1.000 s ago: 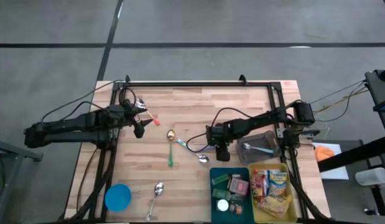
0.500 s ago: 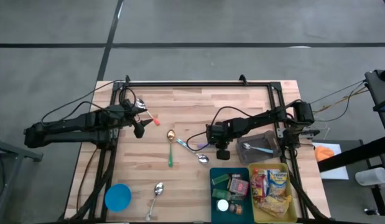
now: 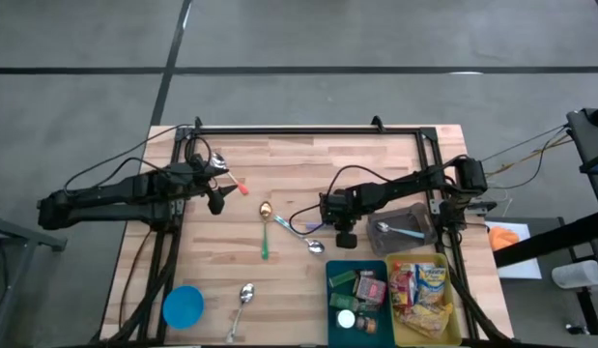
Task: Pick & Place Food Item
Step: Put the purple spoon into the black bin
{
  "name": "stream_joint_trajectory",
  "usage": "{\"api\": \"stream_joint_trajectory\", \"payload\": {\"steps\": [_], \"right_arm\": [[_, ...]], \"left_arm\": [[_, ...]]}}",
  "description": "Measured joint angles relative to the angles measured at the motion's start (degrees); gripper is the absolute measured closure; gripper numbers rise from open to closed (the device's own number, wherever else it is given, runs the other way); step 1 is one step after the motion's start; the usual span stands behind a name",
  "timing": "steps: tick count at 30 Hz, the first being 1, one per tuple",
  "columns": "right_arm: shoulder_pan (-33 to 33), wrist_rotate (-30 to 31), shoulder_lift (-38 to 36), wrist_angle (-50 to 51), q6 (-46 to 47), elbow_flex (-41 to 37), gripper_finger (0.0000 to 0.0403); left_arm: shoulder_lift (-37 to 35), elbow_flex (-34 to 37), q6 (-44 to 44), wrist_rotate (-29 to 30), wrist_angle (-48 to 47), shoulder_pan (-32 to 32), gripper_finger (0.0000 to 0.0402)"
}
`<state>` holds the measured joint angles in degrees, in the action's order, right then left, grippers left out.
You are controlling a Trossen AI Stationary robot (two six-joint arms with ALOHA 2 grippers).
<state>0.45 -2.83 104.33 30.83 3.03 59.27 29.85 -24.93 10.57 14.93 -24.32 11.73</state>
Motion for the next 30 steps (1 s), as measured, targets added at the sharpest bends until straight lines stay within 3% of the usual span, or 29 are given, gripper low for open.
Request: {"api": "stream_joint_trajectory", "payload": {"steps": [17, 30], "right_arm": [[0.1, -0.2, 0.2, 9.7, -0.7, 8.3, 0.0384], [0.2, 1.8, -1.2, 23.8, -3.6, 21.7, 0.0384]], "left_arm": [[0.0, 0.0, 0.0, 0.0, 0.0, 0.0, 0.0103], [0.0, 0.0, 0.0, 0.0, 0.0, 0.0, 0.0103]]}}
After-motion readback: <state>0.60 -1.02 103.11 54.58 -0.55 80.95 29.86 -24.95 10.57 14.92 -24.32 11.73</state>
